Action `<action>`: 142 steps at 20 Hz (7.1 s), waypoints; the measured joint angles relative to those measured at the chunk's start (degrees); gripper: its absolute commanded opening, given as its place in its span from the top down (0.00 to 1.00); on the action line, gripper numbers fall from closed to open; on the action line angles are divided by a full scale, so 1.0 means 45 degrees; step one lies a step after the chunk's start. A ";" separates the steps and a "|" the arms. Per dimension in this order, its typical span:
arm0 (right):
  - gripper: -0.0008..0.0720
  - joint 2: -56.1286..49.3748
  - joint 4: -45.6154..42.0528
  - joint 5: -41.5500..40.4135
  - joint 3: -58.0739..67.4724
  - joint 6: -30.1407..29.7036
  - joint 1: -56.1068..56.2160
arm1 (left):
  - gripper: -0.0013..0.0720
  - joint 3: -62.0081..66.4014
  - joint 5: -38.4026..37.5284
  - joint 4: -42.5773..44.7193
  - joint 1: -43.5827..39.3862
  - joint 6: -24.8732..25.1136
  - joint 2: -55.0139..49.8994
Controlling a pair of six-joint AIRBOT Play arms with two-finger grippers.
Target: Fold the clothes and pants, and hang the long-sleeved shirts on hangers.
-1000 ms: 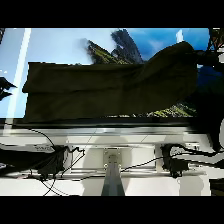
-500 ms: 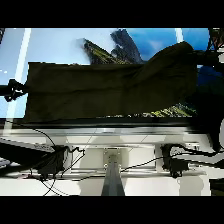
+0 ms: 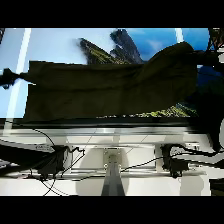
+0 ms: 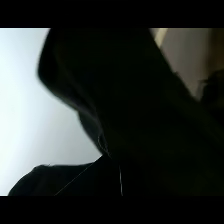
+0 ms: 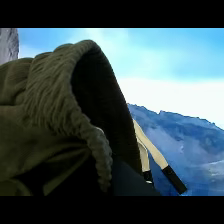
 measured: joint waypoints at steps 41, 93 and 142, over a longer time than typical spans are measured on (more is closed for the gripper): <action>0.95 -0.3575 0.1540 -0.5066 0.0005 0.3332 -0.0631 | 0.96 0.0005 0.8257 0.1054 -0.3351 -0.7252 0.0243; 0.27 -0.6159 0.0291 0.2200 0.3963 0.4396 -0.2628 | 0.96 0.1996 0.5299 0.2132 -0.3667 -0.5338 -0.0359; 0.95 -0.6280 0.1297 0.4804 0.6470 0.3944 -0.2487 | 0.96 0.6509 0.3521 0.8660 -0.4012 -0.8845 -0.0039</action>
